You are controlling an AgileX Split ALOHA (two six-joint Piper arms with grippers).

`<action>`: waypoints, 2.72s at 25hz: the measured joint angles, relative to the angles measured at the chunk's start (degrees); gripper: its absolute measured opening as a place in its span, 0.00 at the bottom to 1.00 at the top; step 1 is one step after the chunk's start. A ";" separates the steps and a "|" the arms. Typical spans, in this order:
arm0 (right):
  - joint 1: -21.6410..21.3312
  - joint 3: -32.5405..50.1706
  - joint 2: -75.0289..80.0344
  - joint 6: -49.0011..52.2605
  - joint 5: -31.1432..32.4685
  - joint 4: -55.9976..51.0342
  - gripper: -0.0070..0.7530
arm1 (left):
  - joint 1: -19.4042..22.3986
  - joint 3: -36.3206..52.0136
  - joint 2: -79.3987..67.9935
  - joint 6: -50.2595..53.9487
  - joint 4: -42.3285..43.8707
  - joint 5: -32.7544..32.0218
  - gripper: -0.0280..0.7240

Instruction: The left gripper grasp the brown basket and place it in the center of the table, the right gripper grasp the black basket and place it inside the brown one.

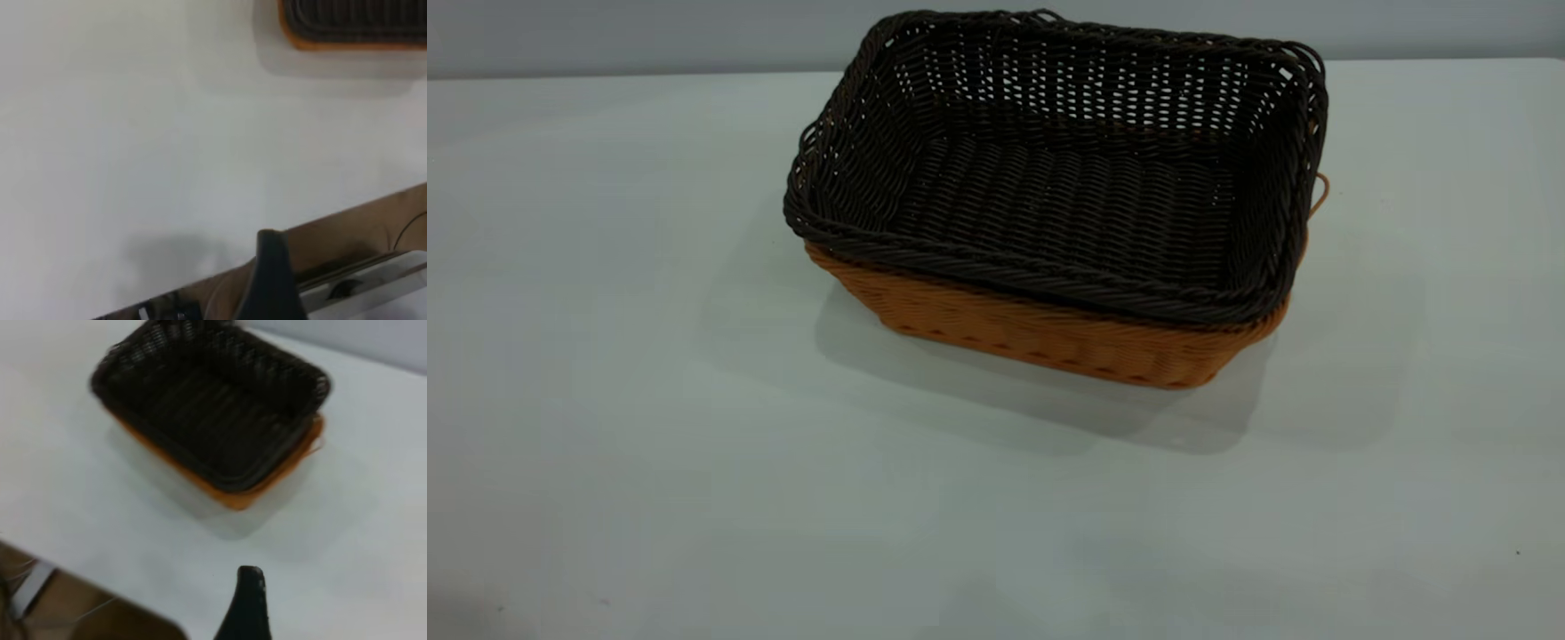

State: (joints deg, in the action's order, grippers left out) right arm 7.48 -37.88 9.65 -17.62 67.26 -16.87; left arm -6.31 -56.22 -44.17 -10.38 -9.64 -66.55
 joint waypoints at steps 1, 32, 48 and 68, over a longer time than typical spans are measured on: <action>0.00 1.24 -1.21 0.22 -0.71 0.94 0.78 | 0.00 1.50 2.07 0.00 0.04 0.17 0.72; 0.00 9.62 -10.59 1.00 -1.41 4.03 0.78 | 0.00 26.69 38.83 0.61 3.25 0.47 0.72; 0.00 9.62 -10.59 1.00 -1.36 4.03 0.78 | 0.00 28.14 38.83 5.73 5.94 2.95 0.72; 0.00 9.62 -10.59 1.00 -1.36 4.03 0.78 | 4.44 28.21 45.25 13.99 15.18 3.10 0.72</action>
State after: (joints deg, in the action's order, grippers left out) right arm 7.48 -28.26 -0.94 -16.62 65.90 -12.84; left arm -1.88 -28.02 1.07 3.60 5.54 -63.44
